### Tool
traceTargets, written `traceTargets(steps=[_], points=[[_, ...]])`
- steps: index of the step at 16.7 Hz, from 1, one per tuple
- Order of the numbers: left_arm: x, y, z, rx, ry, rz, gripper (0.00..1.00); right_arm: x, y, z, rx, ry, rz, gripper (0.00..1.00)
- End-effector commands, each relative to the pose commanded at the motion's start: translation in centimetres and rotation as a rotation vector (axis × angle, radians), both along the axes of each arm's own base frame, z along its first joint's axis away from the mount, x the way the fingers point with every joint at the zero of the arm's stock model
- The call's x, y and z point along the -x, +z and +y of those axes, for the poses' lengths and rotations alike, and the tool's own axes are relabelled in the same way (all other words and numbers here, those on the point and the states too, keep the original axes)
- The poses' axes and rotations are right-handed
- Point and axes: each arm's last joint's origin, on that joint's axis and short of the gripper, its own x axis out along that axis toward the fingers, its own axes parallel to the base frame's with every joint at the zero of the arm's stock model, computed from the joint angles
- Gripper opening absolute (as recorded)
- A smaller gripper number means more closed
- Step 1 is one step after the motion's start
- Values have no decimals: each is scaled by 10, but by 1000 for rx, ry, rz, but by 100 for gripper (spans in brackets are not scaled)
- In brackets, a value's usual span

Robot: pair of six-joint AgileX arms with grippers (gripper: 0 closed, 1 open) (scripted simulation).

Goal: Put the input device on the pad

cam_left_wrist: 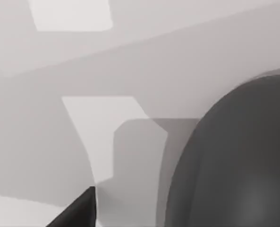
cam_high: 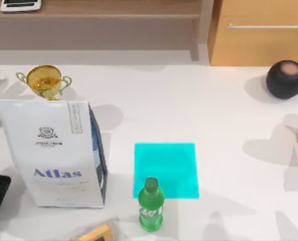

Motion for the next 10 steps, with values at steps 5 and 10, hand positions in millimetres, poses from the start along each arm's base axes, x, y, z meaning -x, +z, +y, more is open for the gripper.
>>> traceTargets(steps=[5, 10], points=[[4, -17, -1, 3, -1, 11, 100, 0, 0, 0, 0, 0, 0, 100], [4, -17, -1, 3, -1, 11, 77, 0, 0, 0, 0, 0, 0, 100]])
